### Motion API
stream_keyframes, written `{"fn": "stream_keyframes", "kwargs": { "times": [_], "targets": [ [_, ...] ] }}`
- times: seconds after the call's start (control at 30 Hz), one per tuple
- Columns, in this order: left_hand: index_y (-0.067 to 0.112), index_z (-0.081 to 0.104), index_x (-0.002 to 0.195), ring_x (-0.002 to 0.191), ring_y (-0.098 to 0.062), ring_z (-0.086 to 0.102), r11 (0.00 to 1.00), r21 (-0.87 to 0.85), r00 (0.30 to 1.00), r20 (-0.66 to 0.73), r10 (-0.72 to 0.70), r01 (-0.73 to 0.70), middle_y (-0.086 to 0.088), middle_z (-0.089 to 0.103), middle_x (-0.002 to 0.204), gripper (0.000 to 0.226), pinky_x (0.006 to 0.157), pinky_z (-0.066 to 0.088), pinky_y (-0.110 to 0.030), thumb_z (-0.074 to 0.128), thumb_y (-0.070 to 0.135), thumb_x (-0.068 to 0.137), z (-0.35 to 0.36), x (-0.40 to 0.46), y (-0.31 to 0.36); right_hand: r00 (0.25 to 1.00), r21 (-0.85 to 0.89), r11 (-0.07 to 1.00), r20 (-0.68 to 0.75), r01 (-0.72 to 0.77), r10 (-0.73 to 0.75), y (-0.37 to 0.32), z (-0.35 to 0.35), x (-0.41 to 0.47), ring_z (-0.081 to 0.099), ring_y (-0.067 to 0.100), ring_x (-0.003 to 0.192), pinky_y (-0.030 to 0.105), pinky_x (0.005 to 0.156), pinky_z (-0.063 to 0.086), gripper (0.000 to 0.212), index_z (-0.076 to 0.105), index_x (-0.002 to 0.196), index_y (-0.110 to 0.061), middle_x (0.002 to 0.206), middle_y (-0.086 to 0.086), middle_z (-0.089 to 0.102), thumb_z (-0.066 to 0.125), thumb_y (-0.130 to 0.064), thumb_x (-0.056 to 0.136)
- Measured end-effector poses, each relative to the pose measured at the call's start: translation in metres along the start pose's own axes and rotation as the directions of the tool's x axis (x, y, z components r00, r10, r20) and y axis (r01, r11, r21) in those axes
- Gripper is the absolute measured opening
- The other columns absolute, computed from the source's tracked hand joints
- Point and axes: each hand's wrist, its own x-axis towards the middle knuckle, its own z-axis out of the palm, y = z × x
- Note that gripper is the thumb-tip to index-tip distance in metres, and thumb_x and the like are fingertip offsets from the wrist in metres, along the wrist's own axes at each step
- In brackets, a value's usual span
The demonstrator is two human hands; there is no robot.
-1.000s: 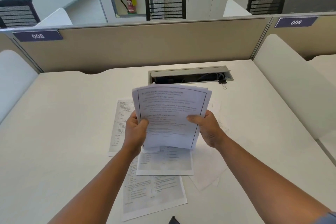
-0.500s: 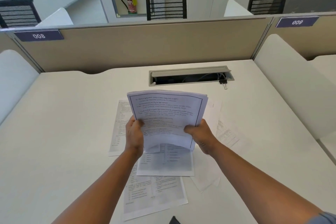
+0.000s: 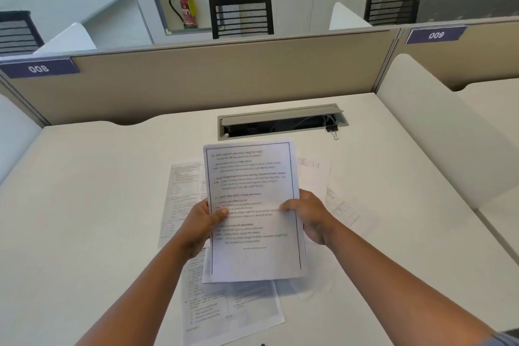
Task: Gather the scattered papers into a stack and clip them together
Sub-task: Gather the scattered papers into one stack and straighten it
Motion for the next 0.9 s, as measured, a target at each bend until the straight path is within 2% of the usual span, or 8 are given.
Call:
{"fn": "stream_keyframes", "kwargs": {
  "times": [0.07,0.13,0.2,0.33,0.43,0.6,0.77,0.9],
  "targets": [
    [0.008,0.065,0.123,0.099,-0.033,0.077,0.996,0.080,0.995,-0.093,-0.037,0.044,-0.011,0.079,0.109,0.023,0.088,0.061,-0.055,0.060,0.005,0.101,0.002,0.008,-0.010,0.997,0.009,1.000,-0.082,-0.012,0.012,0.009,-0.006,0.005,0.072,0.024,0.089,0.035,0.077,0.058,0.021,0.071,0.111,-0.015,0.110,0.010,0.077,0.062,-0.006,0.094],
    [0.010,0.066,0.122,0.096,-0.029,0.077,0.985,0.155,0.985,-0.162,-0.056,0.082,-0.008,0.080,0.106,0.023,0.086,0.062,-0.050,0.060,0.005,0.101,0.001,0.015,-0.020,0.965,-0.001,1.000,-0.264,0.004,-0.004,0.018,-0.016,0.013,0.070,0.021,0.087,0.035,0.077,0.056,0.028,0.066,0.119,-0.016,0.108,0.007,0.075,0.063,-0.011,0.091],
    [0.011,0.066,0.124,0.095,-0.027,0.076,0.969,0.219,0.978,-0.199,-0.066,0.110,-0.006,0.078,0.108,0.025,0.081,0.064,-0.043,0.058,0.005,0.101,-0.001,0.019,-0.027,0.904,-0.096,0.995,-0.426,-0.003,-0.038,0.026,-0.026,0.019,0.065,0.021,0.099,0.036,0.081,0.052,0.047,0.057,0.135,-0.016,0.122,0.003,0.067,0.064,-0.014,0.088],
    [0.014,0.066,0.119,0.093,-0.027,0.075,0.951,0.258,0.959,-0.264,-0.101,0.171,-0.008,0.076,0.110,0.024,0.078,0.063,-0.042,0.057,0.003,0.101,-0.003,0.021,-0.038,0.833,-0.243,0.965,-0.551,-0.102,-0.051,0.033,-0.037,0.030,0.051,0.029,0.129,0.036,0.091,0.045,0.074,0.039,0.153,-0.015,0.152,0.005,0.041,0.069,-0.020,0.085],
    [0.014,0.066,0.122,0.095,-0.030,0.075,0.943,0.270,0.952,-0.285,-0.114,0.194,-0.009,0.076,0.112,0.027,0.086,0.062,-0.048,0.057,0.003,0.100,-0.004,0.025,-0.044,0.812,-0.249,0.956,-0.583,-0.156,-0.019,0.032,-0.040,0.036,0.053,0.033,0.124,0.041,0.092,0.051,0.079,0.038,0.151,-0.014,0.148,0.008,0.040,0.072,-0.023,0.081],
    [0.017,0.064,0.124,0.091,-0.026,0.075,0.931,0.311,0.951,-0.295,-0.098,0.192,-0.005,0.075,0.108,0.026,0.073,0.062,-0.037,0.054,0.006,0.102,-0.002,0.024,-0.045,0.824,-0.229,0.953,-0.566,-0.199,0.036,0.026,-0.048,0.044,0.051,0.028,0.101,0.034,0.076,0.046,0.079,0.038,0.148,-0.009,0.141,0.011,0.046,0.077,-0.019,0.080],
    [0.019,0.061,0.126,0.089,-0.025,0.075,0.915,0.346,0.946,-0.310,-0.097,0.207,-0.005,0.075,0.109,0.026,0.066,0.060,-0.032,0.054,0.009,0.103,0.001,0.024,-0.042,0.841,-0.192,0.950,-0.529,-0.245,0.110,0.024,-0.050,0.052,0.049,0.026,0.100,0.034,0.078,0.044,0.073,0.043,0.141,-0.003,0.127,0.010,0.055,0.083,-0.017,0.081],
    [0.018,0.060,0.128,0.089,-0.023,0.074,0.911,0.355,0.945,-0.312,-0.098,0.211,-0.003,0.074,0.108,0.027,0.066,0.059,-0.032,0.053,0.009,0.103,0.001,0.023,-0.043,0.860,-0.277,0.918,-0.497,-0.282,0.114,0.030,-0.045,0.058,0.057,0.027,0.095,0.032,0.069,0.047,0.065,0.053,0.127,-0.001,0.112,0.007,0.058,0.088,-0.022,0.076]
  ]
}}
